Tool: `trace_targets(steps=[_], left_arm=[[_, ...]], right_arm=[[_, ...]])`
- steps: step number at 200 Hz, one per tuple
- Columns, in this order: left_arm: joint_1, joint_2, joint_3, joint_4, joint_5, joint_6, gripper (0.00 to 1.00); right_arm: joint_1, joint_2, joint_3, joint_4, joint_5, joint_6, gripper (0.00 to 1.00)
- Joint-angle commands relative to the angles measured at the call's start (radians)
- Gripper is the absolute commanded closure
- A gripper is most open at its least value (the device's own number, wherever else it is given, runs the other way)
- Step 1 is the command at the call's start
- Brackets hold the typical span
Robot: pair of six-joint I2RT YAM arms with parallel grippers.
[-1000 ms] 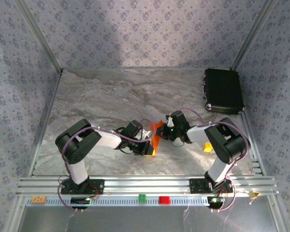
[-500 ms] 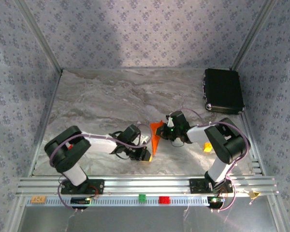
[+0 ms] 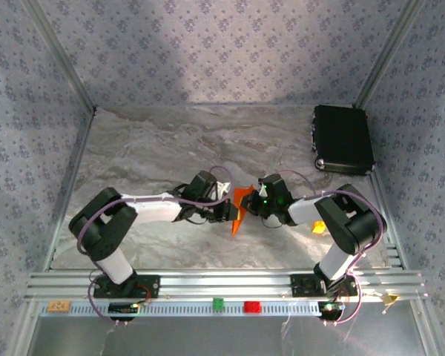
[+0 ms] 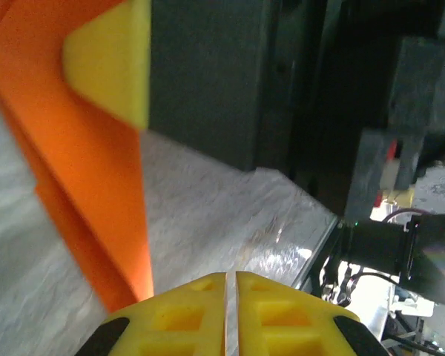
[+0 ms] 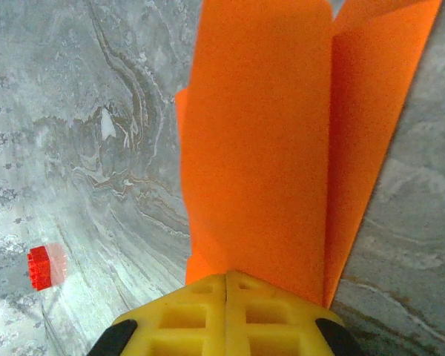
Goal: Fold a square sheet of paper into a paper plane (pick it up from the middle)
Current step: Perform the fifth fold on the wing at the bottom-center of the table.
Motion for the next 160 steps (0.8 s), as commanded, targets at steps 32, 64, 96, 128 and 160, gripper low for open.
trace_targets(steps=[32,64,96,128,160], left_arm=[[0.003,0.131,0.069,0.087,0.077,-0.037,0.92],[0.003,0.164,0.098,0.057,0.077,-0.009,0.91],[0.002,0.186,0.105,0.045,0.085,0.004,0.90],[-0.006,0.201,0.127,-0.020,0.061,0.049,0.91],[-0.009,0.240,0.119,-0.057,0.054,0.074,0.93]], right_arm=[[0.005,0.034,-0.049,-0.139,0.097,0.021,0.95],[0.005,0.036,-0.047,-0.148,0.094,0.019,0.95],[0.005,0.036,-0.047,-0.150,0.095,0.018,0.95],[0.005,0.038,-0.045,-0.154,0.095,0.017,0.95],[0.004,0.045,-0.046,-0.158,0.096,0.013,0.95]])
